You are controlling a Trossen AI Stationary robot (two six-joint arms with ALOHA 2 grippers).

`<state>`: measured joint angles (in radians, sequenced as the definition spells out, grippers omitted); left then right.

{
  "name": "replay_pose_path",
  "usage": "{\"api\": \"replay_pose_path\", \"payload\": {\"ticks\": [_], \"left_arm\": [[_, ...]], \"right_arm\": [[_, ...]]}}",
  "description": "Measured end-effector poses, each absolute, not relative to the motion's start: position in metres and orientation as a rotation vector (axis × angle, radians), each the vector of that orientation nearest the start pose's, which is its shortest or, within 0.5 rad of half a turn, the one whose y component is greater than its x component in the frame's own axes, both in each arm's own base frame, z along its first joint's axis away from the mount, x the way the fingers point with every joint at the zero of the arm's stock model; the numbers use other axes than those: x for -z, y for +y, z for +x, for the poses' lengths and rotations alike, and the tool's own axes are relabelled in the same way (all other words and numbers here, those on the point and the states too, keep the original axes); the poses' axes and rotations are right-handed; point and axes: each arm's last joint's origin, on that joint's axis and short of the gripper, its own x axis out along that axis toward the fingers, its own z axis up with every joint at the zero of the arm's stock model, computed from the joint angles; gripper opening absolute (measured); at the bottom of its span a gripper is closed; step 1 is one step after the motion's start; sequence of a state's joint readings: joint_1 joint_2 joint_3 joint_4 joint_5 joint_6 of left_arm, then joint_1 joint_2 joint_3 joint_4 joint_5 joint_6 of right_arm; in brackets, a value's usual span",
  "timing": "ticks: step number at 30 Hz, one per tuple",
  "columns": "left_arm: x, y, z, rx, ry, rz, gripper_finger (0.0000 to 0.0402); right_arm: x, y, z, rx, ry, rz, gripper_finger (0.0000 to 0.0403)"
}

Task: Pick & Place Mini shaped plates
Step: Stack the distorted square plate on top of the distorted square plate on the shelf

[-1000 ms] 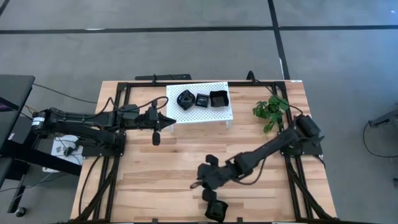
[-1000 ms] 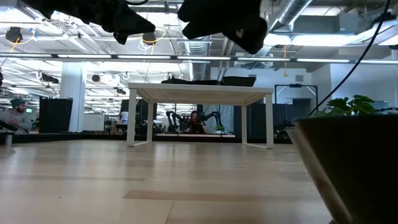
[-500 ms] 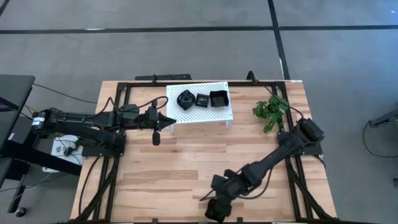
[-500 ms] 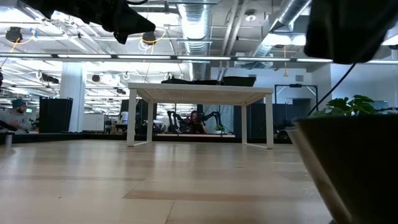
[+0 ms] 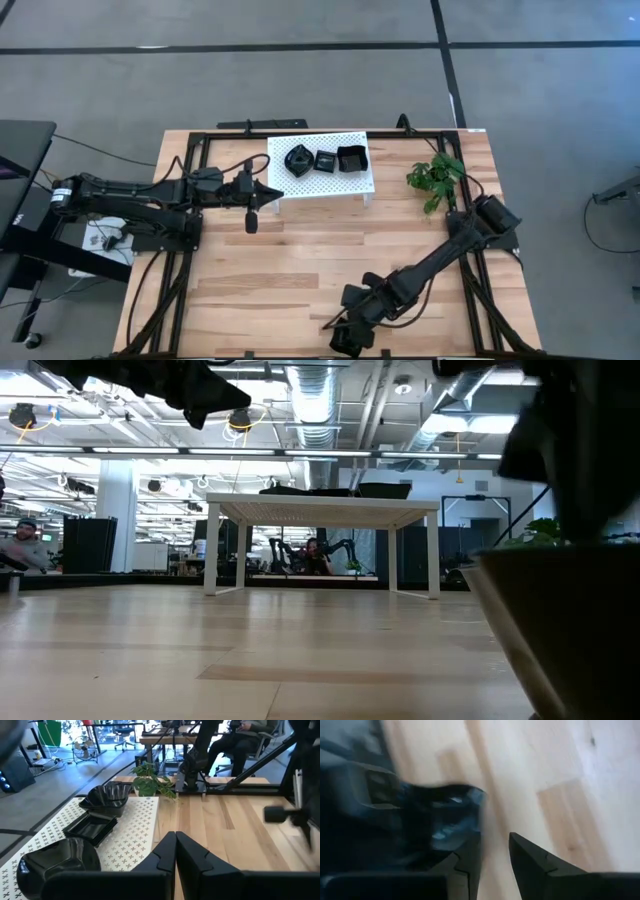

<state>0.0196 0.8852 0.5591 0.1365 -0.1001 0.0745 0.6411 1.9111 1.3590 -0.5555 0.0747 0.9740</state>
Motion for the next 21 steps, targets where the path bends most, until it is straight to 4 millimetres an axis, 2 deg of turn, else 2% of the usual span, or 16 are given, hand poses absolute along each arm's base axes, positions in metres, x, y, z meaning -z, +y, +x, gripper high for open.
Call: {"api": "replay_pose_path", "payload": {"ticks": [2, 8, 15, 21], "left_arm": [[-0.269, 0.007, 0.199, -0.112, 0.186, 0.078, 0.0011], [-0.269, 0.007, 0.199, -0.113, 0.181, 0.077, 0.0011], [-0.270, 0.007, 0.199, -0.113, 0.171, 0.076, 0.0011], [-0.270, 0.007, 0.199, -0.114, 0.171, 0.076, 0.0011]], "right_arm": [[-0.178, 0.235, 0.317, 0.021, 1.215, 0.467, 0.0094], [-0.169, 0.236, 0.323, -0.017, 1.250, 0.507, 0.0094], [-0.169, 0.232, 0.325, -0.006, 1.244, 0.506, 0.0094], [-0.152, 0.238, 0.329, -0.032, 1.276, 0.517, 0.0094]]}}
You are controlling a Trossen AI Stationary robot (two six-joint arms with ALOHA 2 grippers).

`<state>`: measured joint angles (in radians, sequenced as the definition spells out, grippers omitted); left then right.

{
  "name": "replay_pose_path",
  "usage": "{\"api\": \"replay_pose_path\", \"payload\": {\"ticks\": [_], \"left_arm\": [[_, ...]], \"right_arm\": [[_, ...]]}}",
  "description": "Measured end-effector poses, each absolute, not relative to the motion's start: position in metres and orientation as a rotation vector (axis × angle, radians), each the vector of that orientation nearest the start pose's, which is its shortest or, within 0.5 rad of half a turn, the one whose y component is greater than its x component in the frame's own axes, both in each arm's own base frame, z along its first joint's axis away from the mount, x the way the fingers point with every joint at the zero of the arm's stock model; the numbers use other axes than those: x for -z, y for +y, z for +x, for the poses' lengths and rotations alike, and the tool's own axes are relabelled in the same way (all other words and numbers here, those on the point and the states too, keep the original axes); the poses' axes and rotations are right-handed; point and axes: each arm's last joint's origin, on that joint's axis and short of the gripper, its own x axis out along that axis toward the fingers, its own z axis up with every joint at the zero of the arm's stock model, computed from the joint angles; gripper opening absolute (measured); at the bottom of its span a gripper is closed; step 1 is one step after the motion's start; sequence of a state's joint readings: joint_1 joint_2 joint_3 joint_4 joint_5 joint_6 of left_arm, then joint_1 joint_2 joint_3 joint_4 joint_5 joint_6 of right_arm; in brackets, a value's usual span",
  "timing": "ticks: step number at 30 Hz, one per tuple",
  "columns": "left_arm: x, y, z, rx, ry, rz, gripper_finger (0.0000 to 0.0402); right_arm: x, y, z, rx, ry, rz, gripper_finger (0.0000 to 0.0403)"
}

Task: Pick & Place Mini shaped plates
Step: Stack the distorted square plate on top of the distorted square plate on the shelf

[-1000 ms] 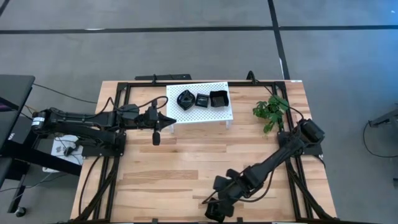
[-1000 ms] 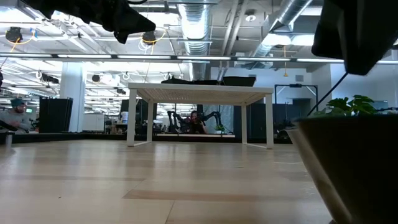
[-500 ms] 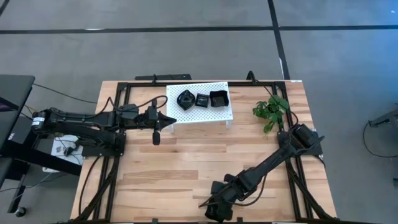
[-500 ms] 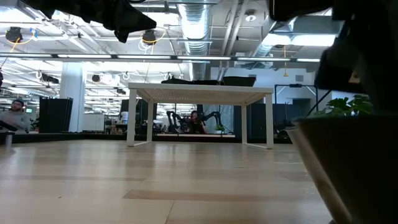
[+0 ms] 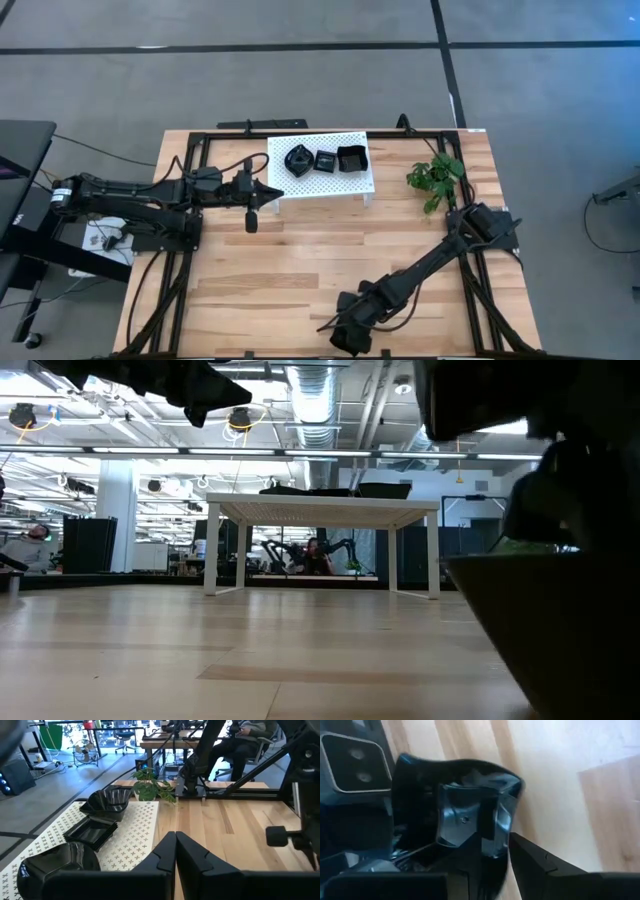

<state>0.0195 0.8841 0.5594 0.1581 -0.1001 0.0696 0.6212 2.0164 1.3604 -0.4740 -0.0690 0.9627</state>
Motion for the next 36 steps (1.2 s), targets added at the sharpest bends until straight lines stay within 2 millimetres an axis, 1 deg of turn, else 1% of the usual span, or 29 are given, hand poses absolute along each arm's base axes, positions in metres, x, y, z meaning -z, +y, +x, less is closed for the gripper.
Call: {"api": "replay_pose_path", "payload": {"ticks": [5, 7, 9, 13, 14, 17, 19, 21, 24, 27, 30, 33, 36], "left_arm": [[-0.271, 0.007, 0.199, -0.114, 0.169, 0.076, 0.0011], [-0.271, 0.007, 0.199, -0.114, 0.163, 0.076, 0.0011], [-0.271, 0.007, 0.199, -0.114, 0.162, 0.071, 0.0011], [-0.271, 0.007, 0.199, -0.114, 0.162, 0.069, 0.0011], [-0.271, 0.007, 0.199, -0.114, 0.161, 0.069, 0.0011], [-0.271, 0.007, 0.199, -0.114, 0.159, 0.069, 0.0011], [-0.271, 0.007, 0.199, -0.114, 0.158, 0.070, 0.0011], [-0.272, 0.007, 0.200, -0.114, 0.156, 0.070, 0.0011], [-0.272, 0.007, 0.200, -0.114, 0.156, 0.069, 0.0011], [-0.272, 0.007, 0.200, -0.114, 0.156, 0.069, 0.0011], [-0.272, 0.007, 0.200, -0.114, 0.156, 0.068, 0.0011], [-0.272, 0.007, 0.200, -0.114, 0.153, 0.068, 0.0011], [-0.272, 0.007, 0.200, -0.114, 0.149, 0.068, 0.0011]], "right_arm": [[-0.141, 0.239, 0.330, -0.024, 1.303, 0.516, 0.0092], [-0.141, 0.239, 0.332, -0.035, 1.299, 0.520, 0.0086], [-0.140, 0.237, 0.332, -0.040, 1.305, 0.499, 0.0070], [-0.141, 0.234, 0.333, -0.076, 1.314, 0.469, 0.0016], [-0.142, 0.234, 0.333, -0.086, 1.313, 0.459, 0.0009], [-0.153, 0.231, 0.335, -0.129, 1.314, 0.443, 0.0011], [-0.166, 0.226, 0.337, -0.140, 1.317, 0.413, 0.0011], [-0.183, 0.217, 0.338, -0.141, 1.330, 0.367, 0.0004], [-0.213, 0.198, 0.338, -0.063, 1.344, 0.262, 0.0005], [-0.244, 0.173, 0.332, 0.033, 1.359, 0.123, 0.0005], [-0.276, 0.143, 0.328, 0.067, 1.341, 0.016, 0.0002], [-0.304, 0.107, 0.327, 0.110, 1.290, -0.027, 0.0005], [-0.328, 0.066, 0.324, 0.280, 1.186, 0.010, 0.0002]]}}
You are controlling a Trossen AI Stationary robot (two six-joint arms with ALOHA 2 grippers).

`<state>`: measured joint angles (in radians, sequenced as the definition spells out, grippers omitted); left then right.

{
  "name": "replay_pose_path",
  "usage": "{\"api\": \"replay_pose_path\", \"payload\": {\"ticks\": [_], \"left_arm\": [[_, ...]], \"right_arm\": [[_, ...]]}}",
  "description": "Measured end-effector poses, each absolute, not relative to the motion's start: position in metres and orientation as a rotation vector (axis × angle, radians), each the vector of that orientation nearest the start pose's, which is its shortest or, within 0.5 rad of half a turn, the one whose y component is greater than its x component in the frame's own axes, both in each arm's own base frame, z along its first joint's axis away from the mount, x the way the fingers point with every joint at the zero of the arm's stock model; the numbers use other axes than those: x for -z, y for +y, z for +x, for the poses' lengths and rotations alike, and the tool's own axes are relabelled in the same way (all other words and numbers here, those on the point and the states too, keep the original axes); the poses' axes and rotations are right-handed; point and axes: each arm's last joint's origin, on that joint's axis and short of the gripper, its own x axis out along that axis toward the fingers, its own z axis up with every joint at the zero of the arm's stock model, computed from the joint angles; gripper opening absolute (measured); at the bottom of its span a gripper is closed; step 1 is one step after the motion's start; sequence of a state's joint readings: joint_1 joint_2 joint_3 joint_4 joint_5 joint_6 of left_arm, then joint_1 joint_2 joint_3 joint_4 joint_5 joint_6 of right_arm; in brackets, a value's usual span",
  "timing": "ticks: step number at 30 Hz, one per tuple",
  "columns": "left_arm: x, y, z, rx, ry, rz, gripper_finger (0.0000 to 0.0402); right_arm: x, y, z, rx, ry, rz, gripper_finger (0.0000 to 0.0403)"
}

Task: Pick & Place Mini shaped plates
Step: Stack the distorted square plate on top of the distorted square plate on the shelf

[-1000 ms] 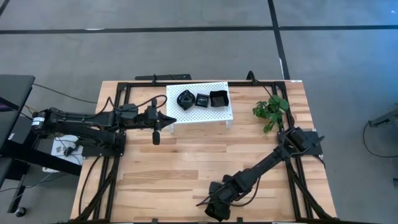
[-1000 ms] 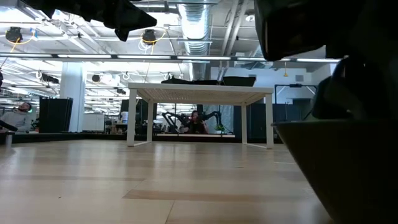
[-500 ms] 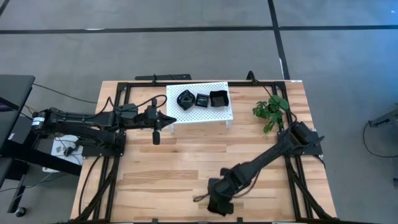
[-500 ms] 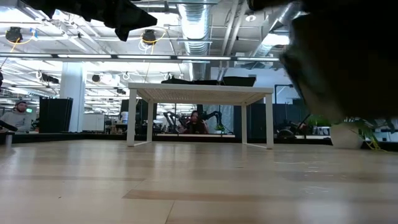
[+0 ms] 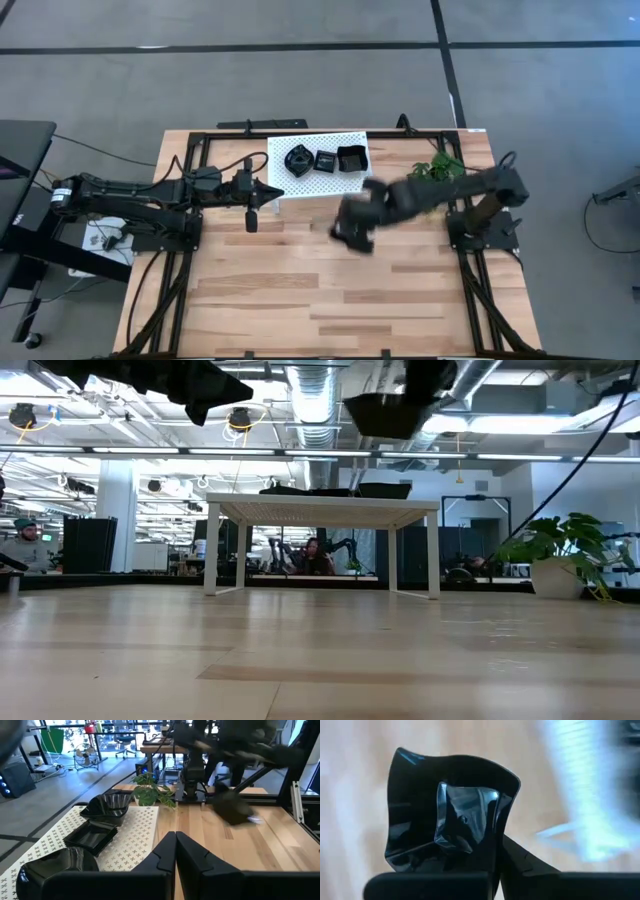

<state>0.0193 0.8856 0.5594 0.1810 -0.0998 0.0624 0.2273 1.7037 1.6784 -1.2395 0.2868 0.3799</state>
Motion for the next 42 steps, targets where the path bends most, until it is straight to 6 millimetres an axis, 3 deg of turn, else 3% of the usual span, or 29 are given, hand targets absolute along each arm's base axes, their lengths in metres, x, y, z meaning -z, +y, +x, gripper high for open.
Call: {"api": "replay_pose_path", "payload": {"ticks": [4, 8, 14, 19, 24, 31, 42], "left_arm": [[-0.272, 0.007, 0.200, -0.114, 0.149, 0.068, 0.0011], [-0.272, 0.007, 0.200, -0.114, 0.149, 0.068, 0.0011], [-0.272, 0.007, 0.200, -0.119, 0.144, -0.008, 0.0011], [-0.272, 0.007, 0.200, -0.121, 0.143, -0.033, 0.0011], [-0.272, 0.007, 0.200, -0.121, 0.143, -0.033, 0.0011], [-0.272, 0.007, 0.200, -0.121, 0.146, -0.033, 0.0011], [-0.271, 0.007, 0.200, -0.122, 0.151, -0.037, 0.0011]], "right_arm": [[-0.347, 0.014, 0.316, 0.586, 1.046, 0.199, 0.0004], [-0.358, -0.032, 0.305, 0.782, 0.965, 0.400, 0.0005], [-0.361, -0.092, 0.294, 0.935, 0.879, 0.601, 0.0002], [-0.348, -0.133, 0.296, 0.965, 0.872, 0.746, 0.0002], [-0.332, -0.149, 0.301, 0.896, 0.948, 0.871, 0.0002], [-0.328, -0.148, 0.303, 0.907, 0.956, 0.947, 0.0004], [-0.327, -0.146, 0.302, 0.925, 0.976, 0.952, 0.0059]]}}
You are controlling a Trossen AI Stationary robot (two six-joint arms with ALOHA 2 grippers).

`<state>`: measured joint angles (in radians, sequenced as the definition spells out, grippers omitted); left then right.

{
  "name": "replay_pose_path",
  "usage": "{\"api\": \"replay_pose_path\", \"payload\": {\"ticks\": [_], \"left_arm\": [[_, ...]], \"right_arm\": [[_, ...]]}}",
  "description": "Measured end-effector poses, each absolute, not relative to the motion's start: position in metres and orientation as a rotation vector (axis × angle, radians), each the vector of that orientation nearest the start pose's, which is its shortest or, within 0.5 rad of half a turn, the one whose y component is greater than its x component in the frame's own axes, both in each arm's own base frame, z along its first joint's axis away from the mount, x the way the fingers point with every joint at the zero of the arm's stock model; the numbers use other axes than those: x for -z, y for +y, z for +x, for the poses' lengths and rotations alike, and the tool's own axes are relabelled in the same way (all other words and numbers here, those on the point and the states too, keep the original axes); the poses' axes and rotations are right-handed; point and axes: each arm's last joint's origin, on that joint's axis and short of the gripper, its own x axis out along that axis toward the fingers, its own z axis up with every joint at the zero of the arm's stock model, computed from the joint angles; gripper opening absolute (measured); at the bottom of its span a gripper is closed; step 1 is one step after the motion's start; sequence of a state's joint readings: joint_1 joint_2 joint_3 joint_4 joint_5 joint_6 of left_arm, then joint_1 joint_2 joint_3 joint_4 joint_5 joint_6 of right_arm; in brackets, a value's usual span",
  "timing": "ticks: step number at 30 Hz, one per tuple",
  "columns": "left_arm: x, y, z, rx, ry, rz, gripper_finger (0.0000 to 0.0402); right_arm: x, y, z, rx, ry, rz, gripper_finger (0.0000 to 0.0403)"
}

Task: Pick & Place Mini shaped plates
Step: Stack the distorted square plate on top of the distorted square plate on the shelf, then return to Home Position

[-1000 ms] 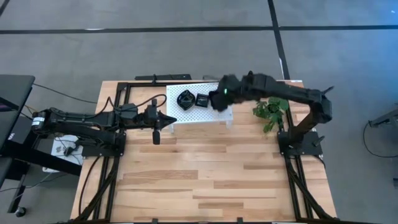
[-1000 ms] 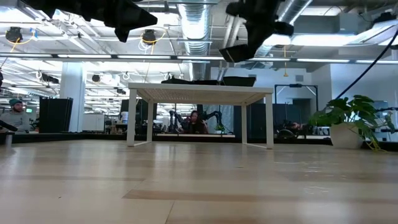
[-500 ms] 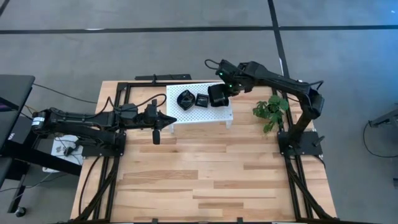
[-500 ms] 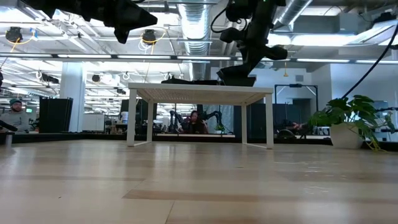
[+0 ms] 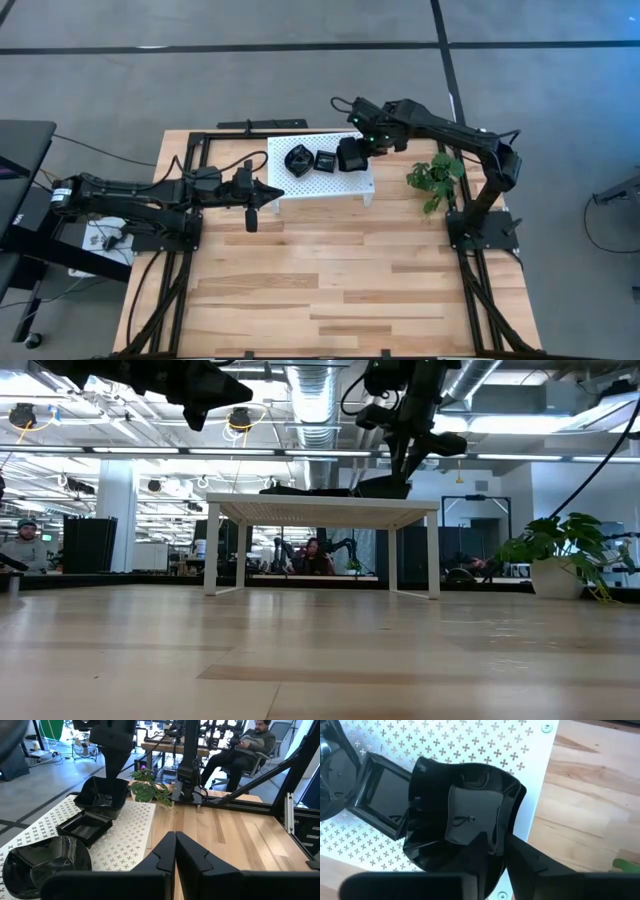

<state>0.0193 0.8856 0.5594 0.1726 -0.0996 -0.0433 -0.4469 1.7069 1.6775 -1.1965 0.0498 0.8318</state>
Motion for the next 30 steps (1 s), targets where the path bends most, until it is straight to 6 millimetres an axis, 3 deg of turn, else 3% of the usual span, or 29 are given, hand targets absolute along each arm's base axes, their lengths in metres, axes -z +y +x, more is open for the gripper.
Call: {"api": "replay_pose_path", "payload": {"ticks": [9, 13, 16, 19, 23, 27, 30], "left_arm": [[-0.271, 0.007, 0.200, -0.122, 0.151, -0.036, 0.0011], [-0.271, 0.007, 0.200, -0.122, 0.151, -0.036, 0.0011], [-0.272, 0.007, 0.199, -0.122, 0.150, -0.036, 0.0011], [-0.274, 0.006, 0.197, -0.120, 0.135, -0.038, 0.0011], [-0.284, 0.006, 0.186, -0.121, 0.082, -0.085, 0.0011], [-0.295, 0.006, 0.169, -0.118, 0.020, -0.090, 0.0011], [-0.300, 0.006, 0.149, -0.118, 0.017, -0.087, 0.0011]], "right_arm": [[-0.331, -0.149, 0.297, 0.879, 1.014, 0.870, 0.0083], [-0.356, -0.148, 0.289, 0.847, 1.003, 0.816, 0.0084], [-0.386, -0.142, 0.282, 0.786, 0.961, 0.746, 0.0084], [-0.418, -0.123, 0.271, 0.688, 0.912, 0.629, 0.0084], [-0.447, -0.083, 0.251, 0.615, 0.852, 0.369, 0.0084], [-0.449, -0.040, 0.228, 0.459, 0.836, 0.181, 0.0083], [-0.432, -0.008, 0.214, 0.295, 0.776, 0.062, 0.0080]]}}
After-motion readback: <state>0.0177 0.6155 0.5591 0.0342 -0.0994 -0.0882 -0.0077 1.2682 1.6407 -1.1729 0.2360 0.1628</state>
